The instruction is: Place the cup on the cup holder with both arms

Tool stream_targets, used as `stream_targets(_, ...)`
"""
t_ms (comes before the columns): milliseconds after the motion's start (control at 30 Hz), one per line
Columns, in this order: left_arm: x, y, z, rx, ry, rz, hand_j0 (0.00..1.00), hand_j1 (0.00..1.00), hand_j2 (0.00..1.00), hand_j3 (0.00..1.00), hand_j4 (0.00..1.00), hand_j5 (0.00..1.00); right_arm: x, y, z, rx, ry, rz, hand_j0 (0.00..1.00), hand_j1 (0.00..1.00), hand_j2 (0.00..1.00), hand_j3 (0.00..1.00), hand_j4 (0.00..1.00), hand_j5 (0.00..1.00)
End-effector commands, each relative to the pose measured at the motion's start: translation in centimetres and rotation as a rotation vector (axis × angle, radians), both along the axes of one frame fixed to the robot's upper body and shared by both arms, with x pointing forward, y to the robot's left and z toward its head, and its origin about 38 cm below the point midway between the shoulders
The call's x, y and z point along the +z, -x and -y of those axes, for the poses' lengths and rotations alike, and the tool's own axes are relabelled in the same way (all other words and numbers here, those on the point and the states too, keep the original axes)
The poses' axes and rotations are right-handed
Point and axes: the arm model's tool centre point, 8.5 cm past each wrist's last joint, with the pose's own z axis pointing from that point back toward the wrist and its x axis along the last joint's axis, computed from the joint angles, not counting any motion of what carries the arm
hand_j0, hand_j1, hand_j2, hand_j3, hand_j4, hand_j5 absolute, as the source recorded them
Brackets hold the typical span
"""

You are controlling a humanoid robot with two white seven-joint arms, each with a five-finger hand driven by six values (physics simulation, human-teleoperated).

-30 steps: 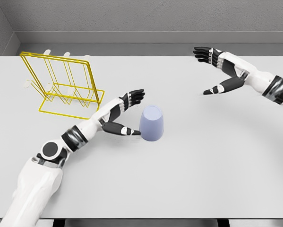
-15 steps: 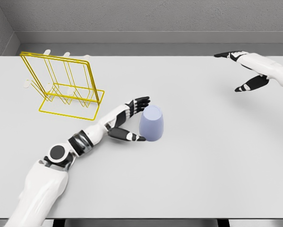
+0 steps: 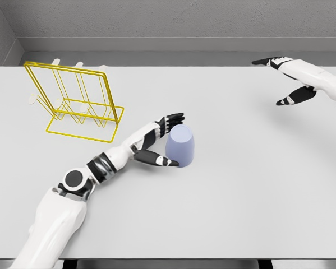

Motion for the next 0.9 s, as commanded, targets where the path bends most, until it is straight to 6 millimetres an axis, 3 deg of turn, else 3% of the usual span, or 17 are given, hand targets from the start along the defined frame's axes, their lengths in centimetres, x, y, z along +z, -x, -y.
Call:
stream_targets(0, 0.0, 0.0, 0.3, -0.002, 0.014, -0.004, 1.0, 1.0, 1.0, 1.0, 1.0, 1.0, 0.0, 0.0, 0.2, -0.008, -0.007, -0.002, 1.0, 1.0, 1.0, 1.0, 1.0, 1.0)
stream_targets(733, 0.1, -0.1, 1.4, -0.009, 0.031, -0.006, 1.0, 1.0, 1.0, 1.0, 1.0, 1.0, -0.2, -0.1, 0.5, -0.019, -0.009, -0.005, 1.0, 1.0, 1.0, 1.0, 1.0, 1.0)
stream_targets(833, 0.1, -0.1, 1.4, -0.009, 0.031, -0.006, 0.85, 0.85, 0.85, 0.85, 0.85, 0.85, -0.2, -0.1, 0.5, -0.019, -0.009, -0.005, 1.0, 1.0, 1.0, 1.0, 1.0, 1.0)
stream_targets(867, 0.1, -0.1, 1.4, -0.009, 0.031, -0.008, 0.84, 0.84, 0.84, 0.84, 0.84, 0.84, -0.2, -0.1, 0.4, -0.017, -0.01, -0.006, 1.0, 1.0, 1.0, 1.0, 1.0, 1.0)
